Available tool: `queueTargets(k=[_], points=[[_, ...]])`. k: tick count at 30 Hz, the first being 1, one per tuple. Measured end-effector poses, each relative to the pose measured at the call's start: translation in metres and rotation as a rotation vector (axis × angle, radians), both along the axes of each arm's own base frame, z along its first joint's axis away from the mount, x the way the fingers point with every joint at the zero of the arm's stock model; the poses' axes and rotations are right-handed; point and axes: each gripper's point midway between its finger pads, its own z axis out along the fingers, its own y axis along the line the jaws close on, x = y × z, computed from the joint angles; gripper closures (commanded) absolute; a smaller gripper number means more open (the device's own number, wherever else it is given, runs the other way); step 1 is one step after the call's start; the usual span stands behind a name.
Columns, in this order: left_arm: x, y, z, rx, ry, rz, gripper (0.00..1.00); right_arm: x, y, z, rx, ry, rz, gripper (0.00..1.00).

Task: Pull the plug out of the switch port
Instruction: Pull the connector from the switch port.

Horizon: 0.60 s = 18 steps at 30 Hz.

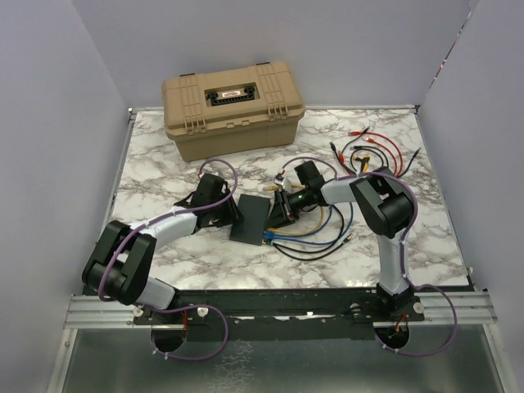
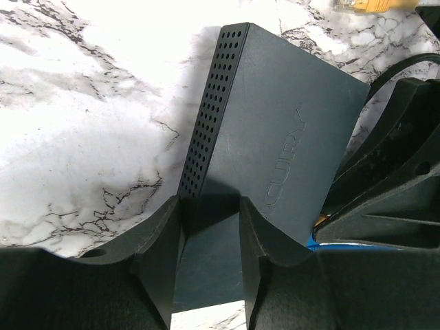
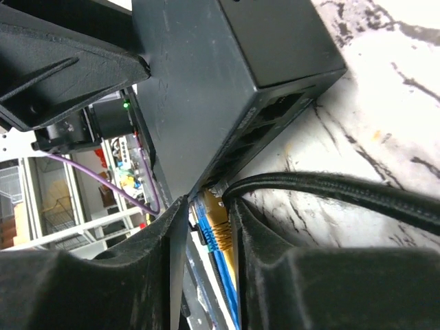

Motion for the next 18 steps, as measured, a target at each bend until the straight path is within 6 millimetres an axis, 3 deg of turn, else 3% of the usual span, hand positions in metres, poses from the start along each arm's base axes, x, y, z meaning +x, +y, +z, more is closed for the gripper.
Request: queueTargets(k=[8,18], points=[[0.0001,0.0001,0.0,0.001,0.002,0.0,0.89,0.002,-0.0012,-0.005,-0.009,0.002,-0.012,0.84],[0.0007,0.0002,0.0002,0.003,0.001,0.002,1.0,0.0014,-0.0022,-0.0064,0.009,-0.002,0.001,1.0]])
